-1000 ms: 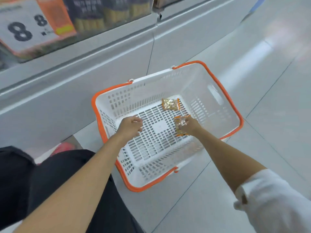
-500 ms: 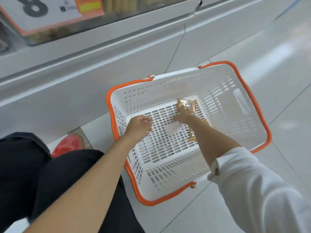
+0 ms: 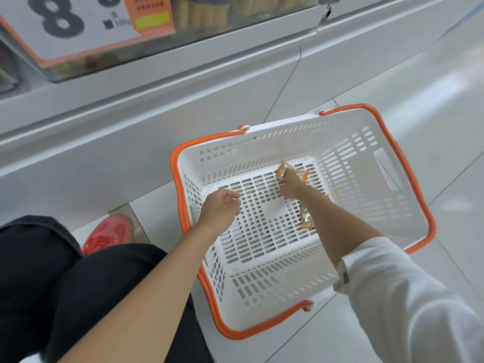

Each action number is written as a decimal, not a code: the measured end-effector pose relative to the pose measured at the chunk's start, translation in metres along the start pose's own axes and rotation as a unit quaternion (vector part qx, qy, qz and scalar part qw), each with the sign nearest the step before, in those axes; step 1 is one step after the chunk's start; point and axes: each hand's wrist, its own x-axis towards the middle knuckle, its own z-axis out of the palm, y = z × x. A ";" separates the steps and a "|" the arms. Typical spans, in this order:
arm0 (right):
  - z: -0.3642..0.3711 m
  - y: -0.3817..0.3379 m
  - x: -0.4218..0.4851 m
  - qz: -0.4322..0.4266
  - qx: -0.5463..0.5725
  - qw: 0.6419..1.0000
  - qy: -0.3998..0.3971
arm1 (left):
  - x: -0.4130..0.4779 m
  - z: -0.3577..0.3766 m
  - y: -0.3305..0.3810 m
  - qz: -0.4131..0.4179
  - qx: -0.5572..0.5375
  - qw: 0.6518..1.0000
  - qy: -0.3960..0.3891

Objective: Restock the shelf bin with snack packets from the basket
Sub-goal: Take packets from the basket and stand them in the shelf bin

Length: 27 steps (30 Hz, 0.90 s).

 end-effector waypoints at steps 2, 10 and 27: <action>0.013 -0.017 -0.046 -0.034 -0.034 0.999 0.004 | 0.001 0.001 -0.002 0.001 0.003 1.000 0.000; 0.070 -0.019 -0.089 -0.177 -0.055 0.982 0.046 | 0.001 0.003 -0.002 0.001 0.044 0.999 0.003; 0.025 -0.042 -0.117 -0.104 0.231 0.966 0.054 | -0.005 -0.001 0.001 0.054 0.142 0.988 -0.033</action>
